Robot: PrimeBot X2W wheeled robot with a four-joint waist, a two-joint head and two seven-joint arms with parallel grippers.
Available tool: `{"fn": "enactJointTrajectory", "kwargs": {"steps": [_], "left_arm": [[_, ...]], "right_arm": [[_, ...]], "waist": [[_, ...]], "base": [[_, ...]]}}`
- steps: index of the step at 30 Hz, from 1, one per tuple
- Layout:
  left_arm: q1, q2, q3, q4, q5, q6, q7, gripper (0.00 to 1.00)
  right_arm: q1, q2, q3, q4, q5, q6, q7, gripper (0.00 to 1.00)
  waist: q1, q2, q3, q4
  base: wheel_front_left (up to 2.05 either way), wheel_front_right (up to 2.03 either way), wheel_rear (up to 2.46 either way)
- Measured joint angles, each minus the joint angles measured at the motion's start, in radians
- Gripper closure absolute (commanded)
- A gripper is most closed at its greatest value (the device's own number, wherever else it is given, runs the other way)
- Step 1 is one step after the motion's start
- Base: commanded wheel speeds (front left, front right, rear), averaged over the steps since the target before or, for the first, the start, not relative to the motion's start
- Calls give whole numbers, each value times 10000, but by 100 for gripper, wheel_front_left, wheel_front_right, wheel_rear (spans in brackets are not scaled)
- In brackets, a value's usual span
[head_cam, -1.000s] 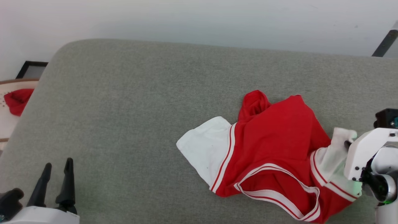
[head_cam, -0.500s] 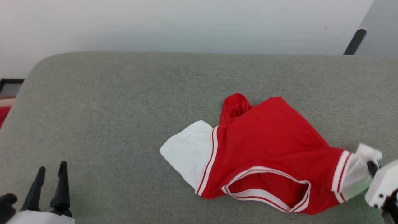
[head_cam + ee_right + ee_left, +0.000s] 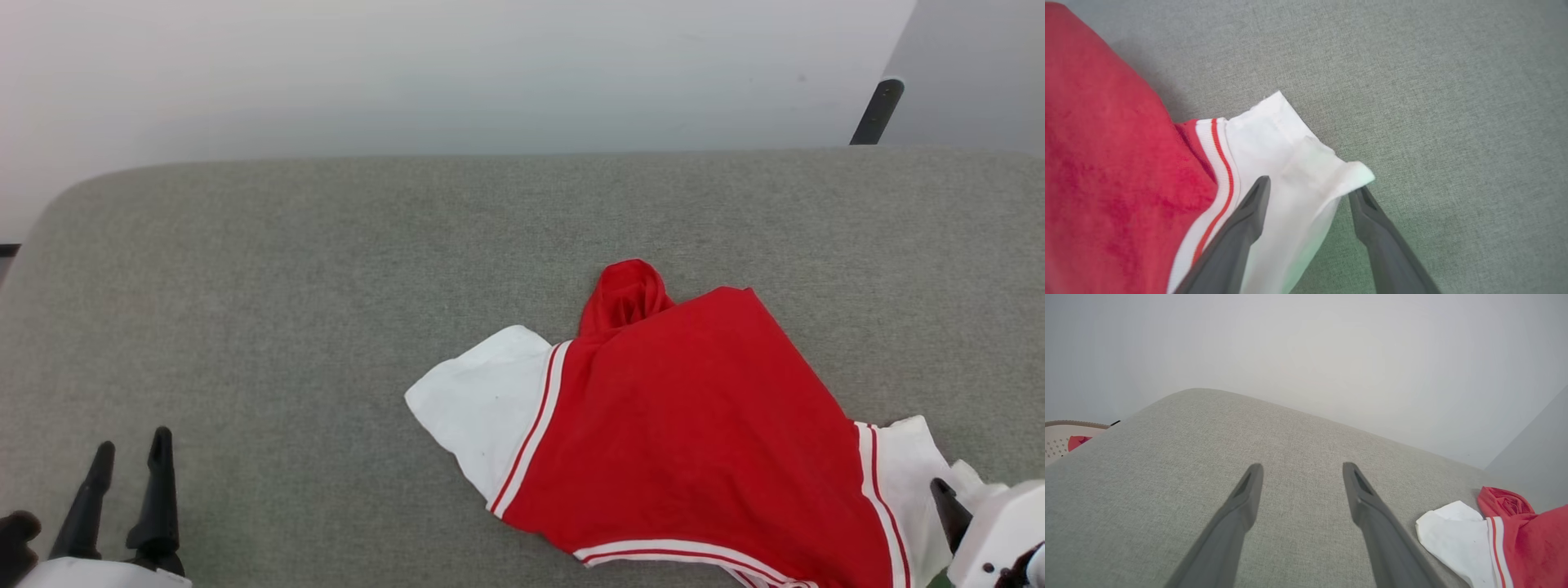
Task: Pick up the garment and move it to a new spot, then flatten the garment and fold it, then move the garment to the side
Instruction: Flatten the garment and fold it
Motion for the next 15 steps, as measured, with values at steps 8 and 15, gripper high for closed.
{"fn": "enactJointTrajectory", "kwargs": {"steps": [8,15], "left_arm": [[53,201,-40,-127,0,0,69,0],[-9,483,-301,-495,-21,0,621,0]], "right_arm": [[61,0,416,-1062,163,0,146,0],[200,2,602,-2057,276,0,-144,0]], "waist": [[0,0,-142,-112],[0,1,-271,-146]], "base": [[0,0,0],[0,0,0]]}}
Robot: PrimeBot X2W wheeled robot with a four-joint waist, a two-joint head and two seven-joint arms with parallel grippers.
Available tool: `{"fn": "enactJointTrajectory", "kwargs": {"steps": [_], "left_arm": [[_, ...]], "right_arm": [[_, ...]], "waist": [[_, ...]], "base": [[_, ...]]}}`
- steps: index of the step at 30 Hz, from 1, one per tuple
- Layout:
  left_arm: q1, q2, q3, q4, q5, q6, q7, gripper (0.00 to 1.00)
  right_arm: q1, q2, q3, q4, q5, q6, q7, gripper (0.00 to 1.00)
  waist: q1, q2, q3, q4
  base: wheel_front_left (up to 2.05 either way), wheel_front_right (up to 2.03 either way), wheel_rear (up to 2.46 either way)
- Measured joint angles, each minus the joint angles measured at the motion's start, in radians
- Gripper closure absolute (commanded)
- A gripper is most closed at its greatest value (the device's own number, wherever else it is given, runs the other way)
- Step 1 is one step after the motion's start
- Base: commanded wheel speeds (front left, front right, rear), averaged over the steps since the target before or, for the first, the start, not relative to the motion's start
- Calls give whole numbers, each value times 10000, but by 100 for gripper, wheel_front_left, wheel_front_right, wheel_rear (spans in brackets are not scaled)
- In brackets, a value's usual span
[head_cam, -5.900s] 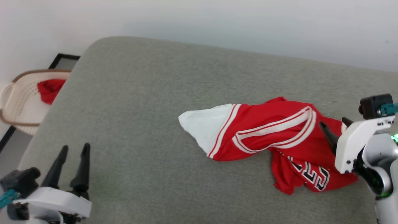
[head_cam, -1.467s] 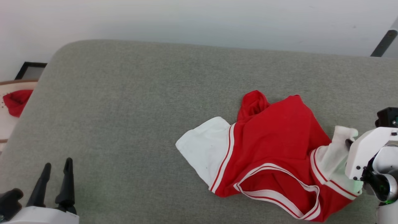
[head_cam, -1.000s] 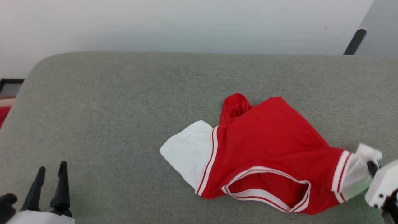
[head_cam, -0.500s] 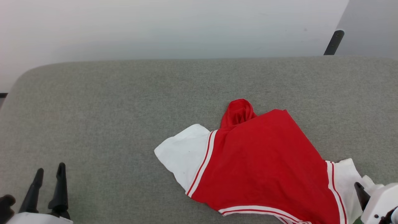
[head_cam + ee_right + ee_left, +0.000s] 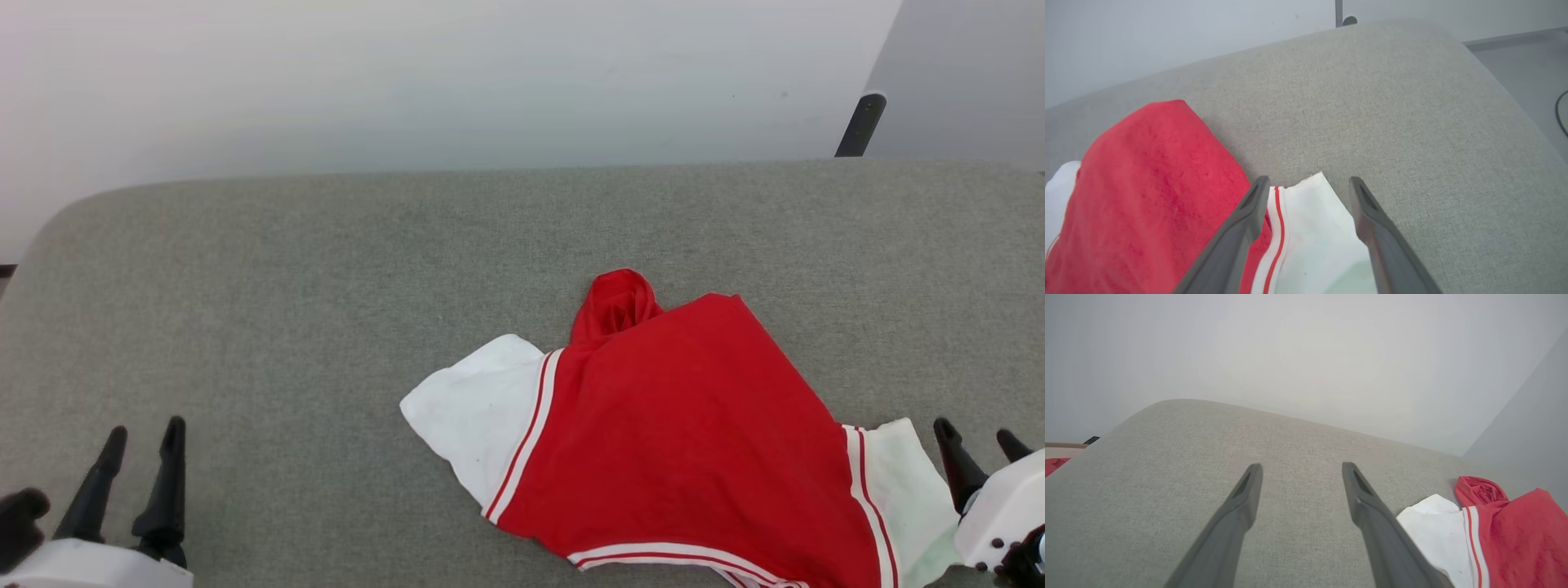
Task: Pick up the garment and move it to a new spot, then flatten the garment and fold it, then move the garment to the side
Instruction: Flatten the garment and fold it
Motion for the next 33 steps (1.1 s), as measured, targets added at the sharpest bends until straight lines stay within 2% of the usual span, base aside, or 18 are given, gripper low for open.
{"fn": "enactJointTrajectory", "kwargs": {"steps": [4,9,18,24,28,33], "left_arm": [[-161,219,-234,-257,-242,0,629,0],[-580,571,-855,-589,-746,0,1933,0],[-1909,1246,-2052,-610,-1668,0,5196,0],[-2796,1315,-2725,-364,-2238,163,7283,0],[-3251,1331,-3062,-180,-2322,249,8077,0],[-3800,1229,-3419,75,-2322,238,8510,0]], "right_arm": [[-7,4,293,-293,138,0,-593,0],[-19,-12,700,-267,334,0,-1154,0],[-142,-180,1118,-65,474,0,-1411,0],[-275,-305,1313,-44,623,0,-1578,0],[-301,-318,1360,-50,700,0,-1662,0],[-379,-276,1427,-73,702,0,-1764,0]], "waist": [[0,0,-101,-33],[0,0,-246,-60],[0,0,-414,-105],[0,0,-268,-226],[0,0,-84,-374],[0,0,241,-588]], "base": [[0,0,0],[0,0,0],[0,0,0],[0,0,0],[0,0,0],[0,0,0]]}}
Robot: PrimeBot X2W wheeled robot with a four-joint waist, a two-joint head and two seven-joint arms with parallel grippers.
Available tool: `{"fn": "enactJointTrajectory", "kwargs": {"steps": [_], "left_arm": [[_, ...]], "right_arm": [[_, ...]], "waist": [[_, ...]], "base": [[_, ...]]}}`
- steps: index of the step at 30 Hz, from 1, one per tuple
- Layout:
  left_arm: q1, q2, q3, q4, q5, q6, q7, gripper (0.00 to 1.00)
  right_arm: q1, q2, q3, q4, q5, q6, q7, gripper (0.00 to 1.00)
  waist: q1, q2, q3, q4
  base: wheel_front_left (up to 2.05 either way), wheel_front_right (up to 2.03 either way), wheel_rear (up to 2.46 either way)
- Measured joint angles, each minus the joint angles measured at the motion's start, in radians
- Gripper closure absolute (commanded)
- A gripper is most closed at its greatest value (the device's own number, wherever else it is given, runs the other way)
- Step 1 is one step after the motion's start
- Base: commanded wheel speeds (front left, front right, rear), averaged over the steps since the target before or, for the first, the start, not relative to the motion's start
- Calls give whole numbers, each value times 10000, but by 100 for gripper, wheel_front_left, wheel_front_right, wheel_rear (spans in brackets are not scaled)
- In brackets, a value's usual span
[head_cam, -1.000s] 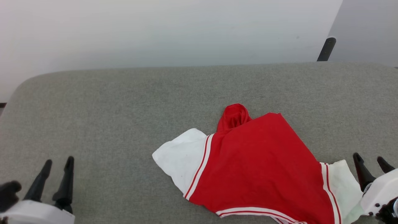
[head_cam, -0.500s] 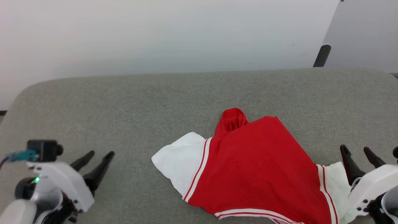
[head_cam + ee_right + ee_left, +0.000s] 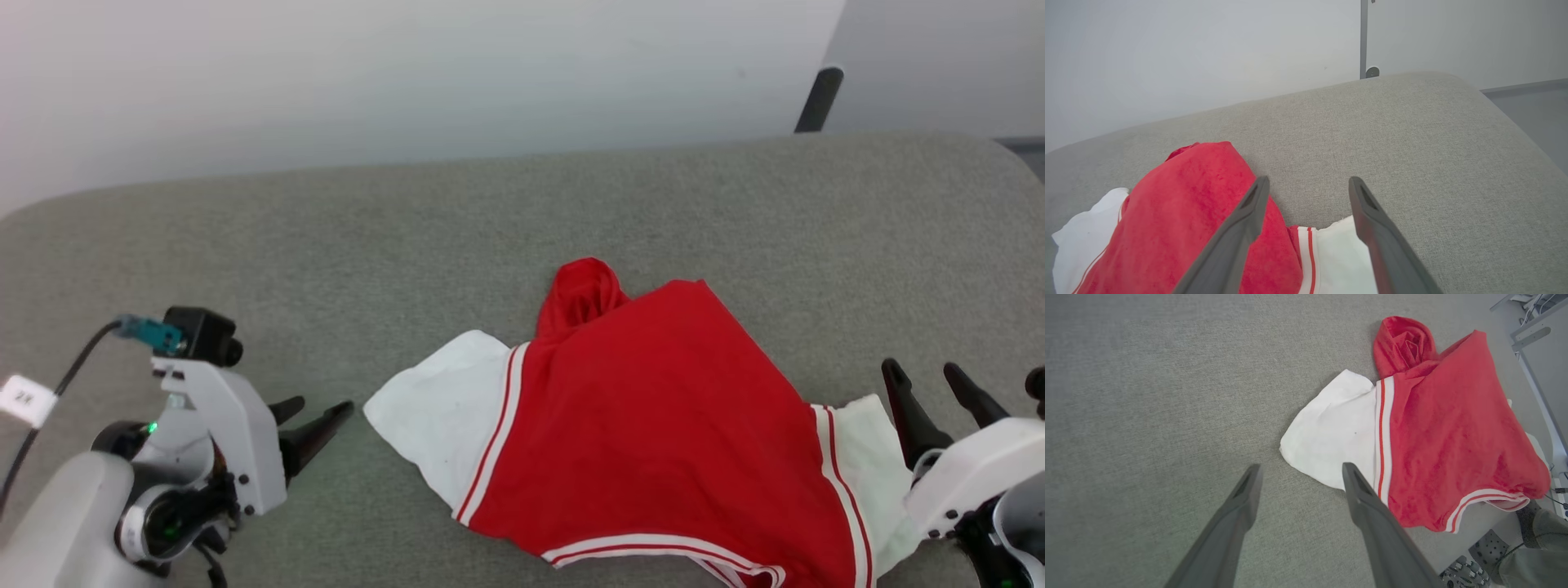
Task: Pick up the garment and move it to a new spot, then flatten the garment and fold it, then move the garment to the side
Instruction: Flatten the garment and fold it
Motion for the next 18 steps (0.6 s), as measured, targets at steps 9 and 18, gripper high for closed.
{"fn": "enactJointTrajectory", "kwargs": {"steps": [9,18], "left_arm": [[-711,52,-378,683,282,-94,86,0],[-1167,151,-660,1546,366,-180,180,0]], "right_arm": [[-342,98,188,-8,23,0,-259,0],[-500,176,213,75,31,0,-454,0]], "waist": [[-1,0,728,-470],[0,0,1457,-924]], "base": [[0,0,0],[0,0,0]]}}
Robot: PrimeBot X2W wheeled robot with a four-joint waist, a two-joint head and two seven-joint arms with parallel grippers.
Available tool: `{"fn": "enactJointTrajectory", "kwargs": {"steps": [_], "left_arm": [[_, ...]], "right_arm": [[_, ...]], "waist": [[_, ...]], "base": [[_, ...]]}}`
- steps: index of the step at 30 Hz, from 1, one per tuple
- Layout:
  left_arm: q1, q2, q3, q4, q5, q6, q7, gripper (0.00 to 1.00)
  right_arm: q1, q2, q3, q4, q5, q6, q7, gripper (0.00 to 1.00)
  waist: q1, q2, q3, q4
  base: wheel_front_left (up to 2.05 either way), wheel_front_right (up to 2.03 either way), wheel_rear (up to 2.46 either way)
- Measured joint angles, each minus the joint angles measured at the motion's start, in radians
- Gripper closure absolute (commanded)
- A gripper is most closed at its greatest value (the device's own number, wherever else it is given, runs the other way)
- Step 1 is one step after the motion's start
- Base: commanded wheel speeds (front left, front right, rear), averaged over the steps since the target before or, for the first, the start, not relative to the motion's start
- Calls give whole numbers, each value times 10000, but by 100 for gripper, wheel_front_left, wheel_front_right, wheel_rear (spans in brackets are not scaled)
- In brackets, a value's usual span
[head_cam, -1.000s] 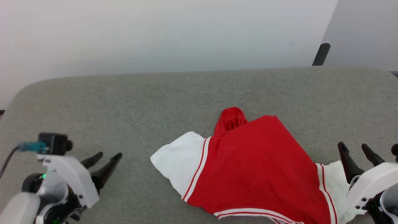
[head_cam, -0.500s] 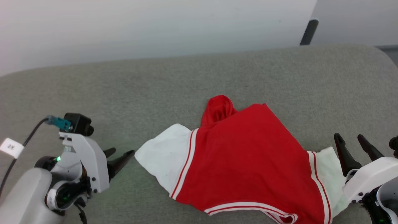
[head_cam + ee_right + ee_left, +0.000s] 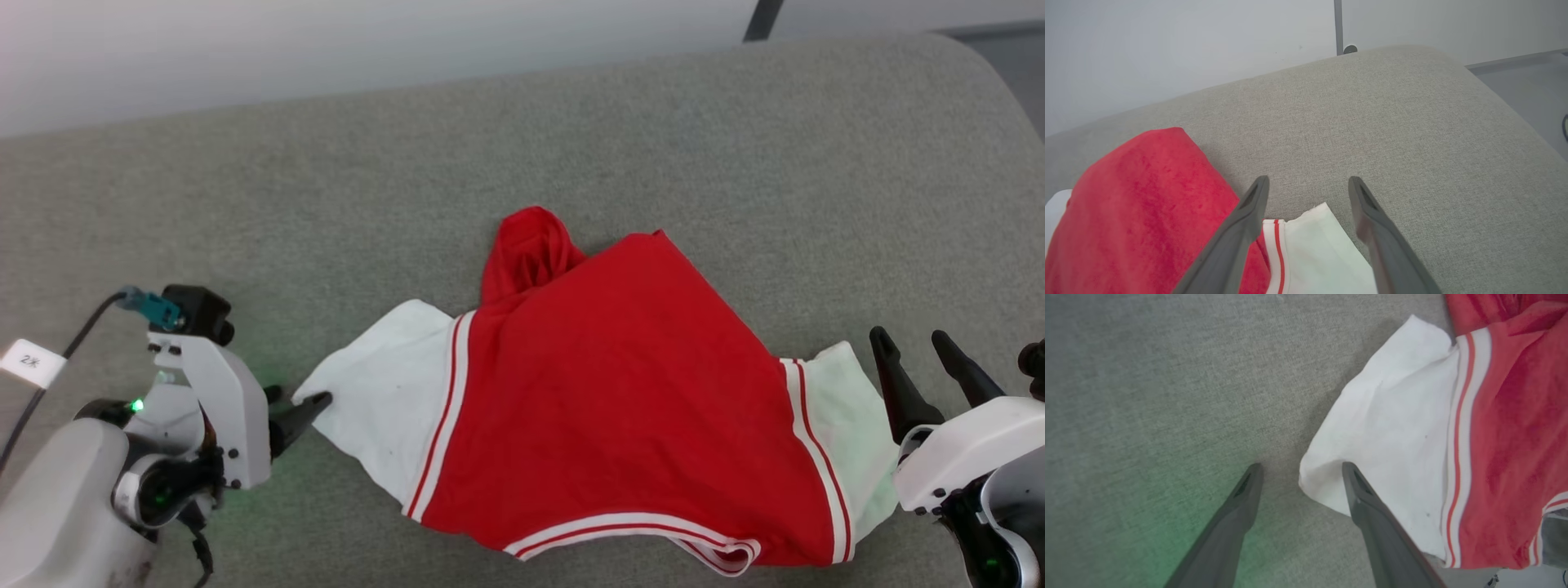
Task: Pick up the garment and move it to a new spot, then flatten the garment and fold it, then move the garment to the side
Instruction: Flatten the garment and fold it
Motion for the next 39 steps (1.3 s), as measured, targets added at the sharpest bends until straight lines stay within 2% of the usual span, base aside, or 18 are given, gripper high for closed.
{"fn": "enactJointTrajectory", "kwargs": {"steps": [4,12,19,20,21,22,23,29,39], "left_arm": [[-291,125,-201,395,224,-19,-15,0],[-764,-102,-385,1110,-125,-88,357,0],[-940,-416,-291,1237,-681,238,989,0],[-941,-451,-274,1243,-805,274,1151,4],[-941,-495,-238,1271,-943,326,1287,28],[-936,-531,-199,1298,-1089,368,1482,79],[-931,-548,-186,1312,-1198,403,1565,100],[-777,-464,-198,1198,-1381,552,2015,100],[-690,-391,-167,807,-1331,754,1933,100]], "right_arm": [[-64,23,19,35,-2,0,-59,0],[-263,36,38,29,-17,0,29,0],[-404,-10,-13,-54,-33,0,255,0],[-403,-17,-25,-54,-33,0,272,0],[-404,-27,-31,-59,-33,0,303,0],[-405,-31,-31,-73,-33,0,343,0],[-406,-38,-36,-82,-35,0,370,0],[-488,-169,-15,-155,-44,0,1091,0],[-404,-920,-130,-393,-27,0,3653,0]], "waist": [[0,0,238,-99],[0,0,461,-63],[0,0,465,84],[-1,0,459,102],[0,0,453,118],[-1,0,447,128],[0,0,446,139],[0,0,478,138],[0,0,585,215]], "base": [[0,0,0],[0,0,0],[0,0,0],[0,0,0],[0,0,0],[0,0,0],[0,0,0],[0,0,0],[0,0,0]]}}
